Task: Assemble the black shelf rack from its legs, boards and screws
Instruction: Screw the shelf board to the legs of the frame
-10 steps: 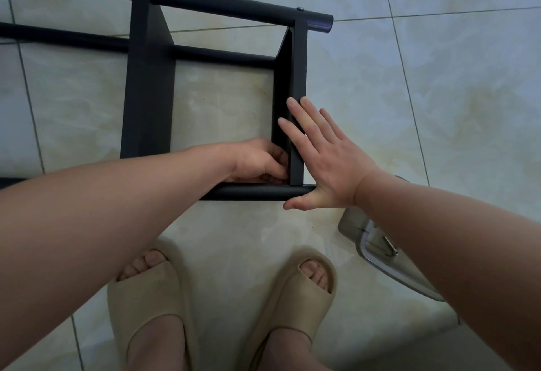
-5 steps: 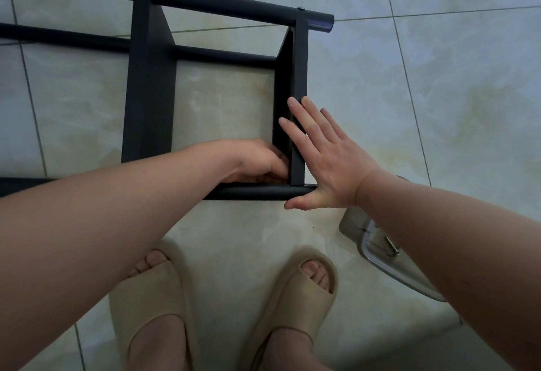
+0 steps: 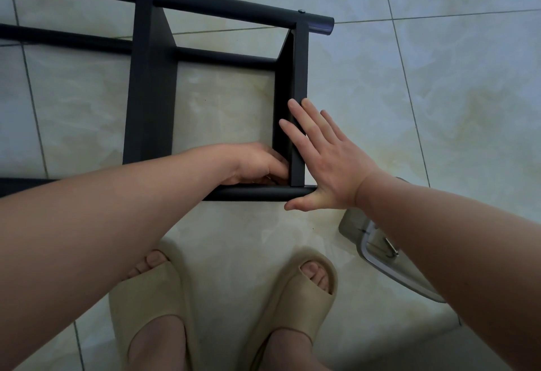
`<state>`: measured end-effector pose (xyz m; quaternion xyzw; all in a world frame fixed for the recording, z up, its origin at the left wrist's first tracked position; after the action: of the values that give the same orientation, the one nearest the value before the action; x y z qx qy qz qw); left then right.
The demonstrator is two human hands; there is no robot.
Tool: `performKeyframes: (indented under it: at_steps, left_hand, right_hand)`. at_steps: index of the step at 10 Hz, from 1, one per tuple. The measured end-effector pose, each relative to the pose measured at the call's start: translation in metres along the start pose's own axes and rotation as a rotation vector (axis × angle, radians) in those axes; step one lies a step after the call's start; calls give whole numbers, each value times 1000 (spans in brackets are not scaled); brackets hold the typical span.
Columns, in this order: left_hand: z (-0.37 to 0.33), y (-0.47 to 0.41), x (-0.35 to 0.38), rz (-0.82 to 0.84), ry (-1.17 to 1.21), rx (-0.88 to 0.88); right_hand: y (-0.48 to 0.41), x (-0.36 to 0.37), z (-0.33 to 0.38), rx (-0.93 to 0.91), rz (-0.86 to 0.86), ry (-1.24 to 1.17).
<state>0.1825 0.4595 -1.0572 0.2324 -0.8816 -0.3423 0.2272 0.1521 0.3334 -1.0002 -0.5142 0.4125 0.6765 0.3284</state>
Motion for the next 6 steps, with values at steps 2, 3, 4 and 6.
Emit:
performKeyframes:
  at_steps: [2, 3, 4, 6]
  left_hand:
    - [-1, 0, -1, 31, 79, -10]
    - [-1, 2, -1, 34, 115, -7]
    - [-3, 4, 1, 36, 39, -10]
    - [-1, 3, 1, 38, -10, -37]
  right_hand:
    - [0, 0, -1, 2, -9, -2]
    - [0, -1, 0, 1, -6, 0]
    - [0, -1, 0, 2, -5, 0]
    - [0, -1, 0, 4, -5, 3]
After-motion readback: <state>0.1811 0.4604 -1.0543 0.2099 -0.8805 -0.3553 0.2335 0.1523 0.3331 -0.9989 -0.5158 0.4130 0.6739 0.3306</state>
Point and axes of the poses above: each hand's wrist, its own y-axis away from the middle knuckle, its own x-axis out of the palm, z = x × y, the point moved 5 cm from there along -y, towards the middle knuckle, and after that the axes turned 3 degrees about x, right-handed, at the moved point
